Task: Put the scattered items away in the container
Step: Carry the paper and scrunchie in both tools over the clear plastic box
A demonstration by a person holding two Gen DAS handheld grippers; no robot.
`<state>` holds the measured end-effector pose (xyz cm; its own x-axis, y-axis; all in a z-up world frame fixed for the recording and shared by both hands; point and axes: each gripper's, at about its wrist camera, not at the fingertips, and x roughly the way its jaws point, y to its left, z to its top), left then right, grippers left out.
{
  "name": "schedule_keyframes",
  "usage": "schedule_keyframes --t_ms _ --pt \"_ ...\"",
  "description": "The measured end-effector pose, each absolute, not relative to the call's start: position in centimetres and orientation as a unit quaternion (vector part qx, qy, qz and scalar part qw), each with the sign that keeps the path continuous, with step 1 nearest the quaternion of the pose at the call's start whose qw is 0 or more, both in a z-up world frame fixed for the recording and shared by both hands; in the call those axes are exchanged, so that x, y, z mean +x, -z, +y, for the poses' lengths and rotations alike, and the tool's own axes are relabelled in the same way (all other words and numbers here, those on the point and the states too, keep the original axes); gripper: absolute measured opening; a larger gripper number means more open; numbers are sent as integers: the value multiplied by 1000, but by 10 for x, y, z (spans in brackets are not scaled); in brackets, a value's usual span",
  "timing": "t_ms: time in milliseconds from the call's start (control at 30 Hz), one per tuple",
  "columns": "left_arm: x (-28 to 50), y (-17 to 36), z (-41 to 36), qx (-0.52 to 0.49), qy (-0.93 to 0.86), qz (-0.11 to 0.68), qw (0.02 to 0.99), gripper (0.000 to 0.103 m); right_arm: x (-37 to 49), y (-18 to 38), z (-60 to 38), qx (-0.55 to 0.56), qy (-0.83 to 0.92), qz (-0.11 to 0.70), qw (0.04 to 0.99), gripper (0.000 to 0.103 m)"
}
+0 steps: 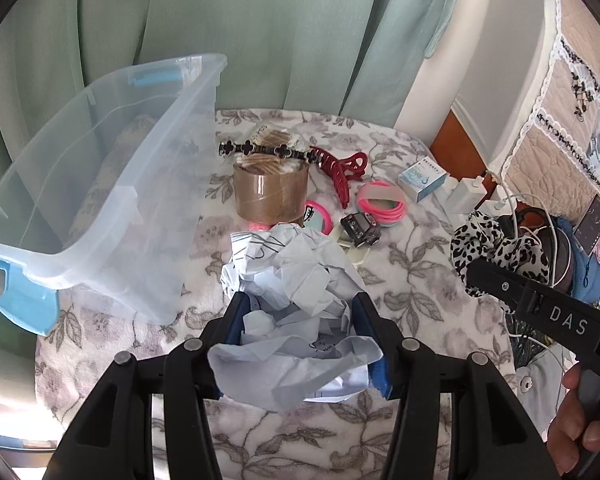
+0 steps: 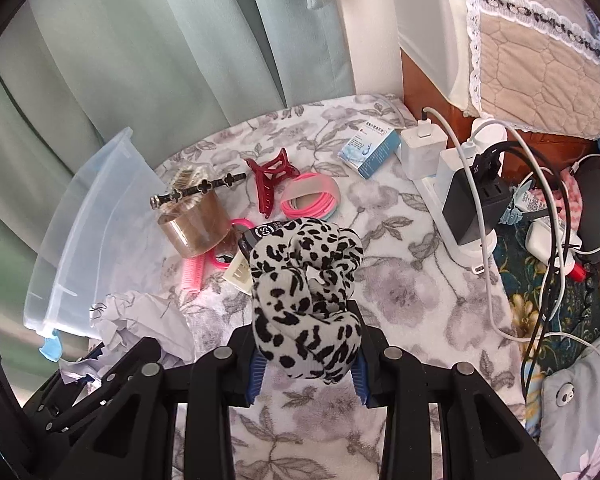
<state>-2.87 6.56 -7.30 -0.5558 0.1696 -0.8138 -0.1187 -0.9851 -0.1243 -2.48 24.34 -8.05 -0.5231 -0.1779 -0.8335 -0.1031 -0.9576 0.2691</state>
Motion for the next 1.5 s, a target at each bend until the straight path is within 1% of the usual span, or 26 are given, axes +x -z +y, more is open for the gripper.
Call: schedule_keyframes --t_ms 600,900,1200,1500 --pt "-1 -30 34 -339 -934 -61 97 54 4 -8 217 388 910 -135 59 37" --pt "7 -68 2 -283 -953 -75 78 54 10 -51 192 340 928 -124 91 37" --pt "8 -83 -41 -252 -962 -92 39 54 9 -79 160 314 935 -104 125 37" --pt "3 -75 -80 -252 -961 -116 4 54 3 -89 127 305 936 -80 157 37"
